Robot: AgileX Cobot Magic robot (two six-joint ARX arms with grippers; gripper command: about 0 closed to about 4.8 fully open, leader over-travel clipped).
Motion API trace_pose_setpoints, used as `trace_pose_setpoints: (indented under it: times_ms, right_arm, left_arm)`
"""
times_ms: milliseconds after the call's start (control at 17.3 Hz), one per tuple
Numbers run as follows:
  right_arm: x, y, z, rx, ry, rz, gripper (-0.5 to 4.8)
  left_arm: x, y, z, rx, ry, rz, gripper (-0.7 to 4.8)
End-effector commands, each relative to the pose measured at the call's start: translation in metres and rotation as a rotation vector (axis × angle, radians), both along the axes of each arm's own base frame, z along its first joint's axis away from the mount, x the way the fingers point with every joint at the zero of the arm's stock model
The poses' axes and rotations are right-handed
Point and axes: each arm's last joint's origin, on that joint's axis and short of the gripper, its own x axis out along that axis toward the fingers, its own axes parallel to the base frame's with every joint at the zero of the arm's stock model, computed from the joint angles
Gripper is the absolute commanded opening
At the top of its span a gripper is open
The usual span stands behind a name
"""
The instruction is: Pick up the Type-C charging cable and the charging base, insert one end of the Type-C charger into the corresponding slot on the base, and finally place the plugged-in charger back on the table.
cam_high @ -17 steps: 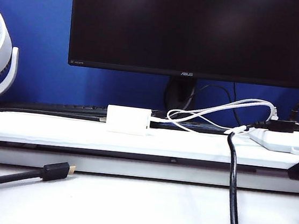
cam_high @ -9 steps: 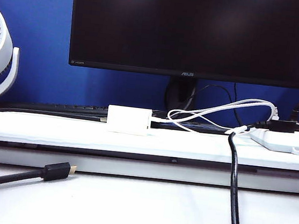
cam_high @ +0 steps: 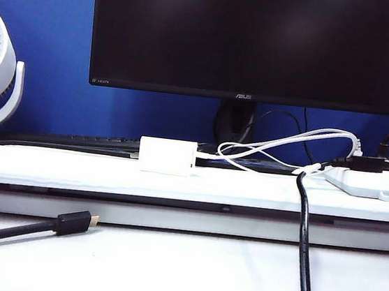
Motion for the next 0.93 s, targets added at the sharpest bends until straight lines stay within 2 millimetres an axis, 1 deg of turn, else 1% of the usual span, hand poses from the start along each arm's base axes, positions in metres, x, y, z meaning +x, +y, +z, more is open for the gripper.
trace_pose_setpoints:
  times_ms: [58,232,348,927]
  right_arm:
    - [-0.0006,-0.0008,-0.0111,-0.02,0.094,-0.007,-0.05]
    - [-0.0005,-0.0009,-0.0112,-0.021,0.095,-0.009,-0.05]
    - [-0.0001,-0.0024,-0.011,-0.02,0.093,-0.026,-0.05]
    - [-0.0002,-0.002,-0.0105,-0.018,0.089,-0.02,-0.05]
  left_arm:
    - [0.0016,0.0118,-0.0025,-0.001,0.009,0.128,-0.05]
    - [0.0016,0.0131,-0.0029,0.003,0.013,0.156,-0.05]
    - [0.0017,0.0162,-0.0038,0.021,0.02,0.261,-0.05]
    - [0.0017,0.0161,-0.0034,0.02,0.018,0.26,-0.04]
